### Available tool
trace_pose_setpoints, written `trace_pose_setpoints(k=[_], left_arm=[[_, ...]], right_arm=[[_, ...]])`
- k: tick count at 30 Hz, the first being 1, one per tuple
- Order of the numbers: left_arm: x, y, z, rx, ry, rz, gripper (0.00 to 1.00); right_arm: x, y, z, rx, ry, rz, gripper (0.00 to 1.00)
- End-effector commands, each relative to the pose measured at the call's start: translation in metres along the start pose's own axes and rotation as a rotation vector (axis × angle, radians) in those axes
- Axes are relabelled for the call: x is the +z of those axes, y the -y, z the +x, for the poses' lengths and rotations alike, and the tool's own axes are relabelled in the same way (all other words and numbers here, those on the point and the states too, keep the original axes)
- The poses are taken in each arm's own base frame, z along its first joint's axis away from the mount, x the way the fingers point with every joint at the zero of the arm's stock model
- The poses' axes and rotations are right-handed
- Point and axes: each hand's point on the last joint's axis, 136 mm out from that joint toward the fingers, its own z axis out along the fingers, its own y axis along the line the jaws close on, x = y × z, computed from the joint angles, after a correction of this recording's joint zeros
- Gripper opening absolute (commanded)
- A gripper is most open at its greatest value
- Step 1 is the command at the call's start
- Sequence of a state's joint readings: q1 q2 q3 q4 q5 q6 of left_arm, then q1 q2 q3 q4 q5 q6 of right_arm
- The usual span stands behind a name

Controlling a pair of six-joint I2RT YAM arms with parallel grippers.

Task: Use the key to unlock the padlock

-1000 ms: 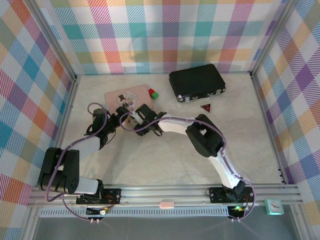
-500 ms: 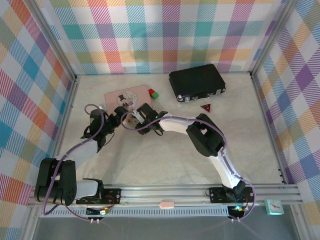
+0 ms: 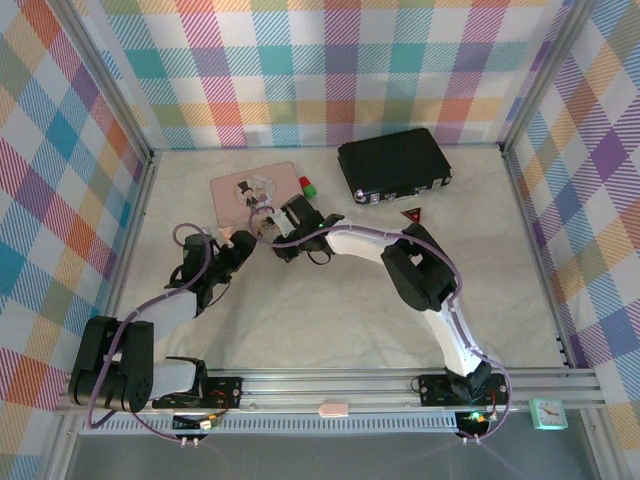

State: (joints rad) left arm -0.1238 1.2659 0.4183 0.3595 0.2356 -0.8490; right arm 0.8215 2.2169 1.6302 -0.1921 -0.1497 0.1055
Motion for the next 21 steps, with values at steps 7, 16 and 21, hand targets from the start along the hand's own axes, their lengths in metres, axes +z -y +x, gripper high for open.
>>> trace_pose_setpoints(k=[7, 16, 21], left_arm=[[0.022, 0.018, 0.001, 0.007, -0.008, 0.077, 0.92], [0.045, 0.031, 0.006, 0.059, 0.002, 0.074, 0.84], [0.057, 0.031, 0.01, 0.064, 0.014, 0.057, 0.75]], right_arm=[[0.009, -0.005, 0.024, 0.125, -0.077, -0.107, 0.06], [-0.017, 0.002, 0.01, 0.103, -0.03, -0.042, 0.38], [-0.054, 0.006, -0.017, 0.138, 0.057, -0.066, 0.44]])
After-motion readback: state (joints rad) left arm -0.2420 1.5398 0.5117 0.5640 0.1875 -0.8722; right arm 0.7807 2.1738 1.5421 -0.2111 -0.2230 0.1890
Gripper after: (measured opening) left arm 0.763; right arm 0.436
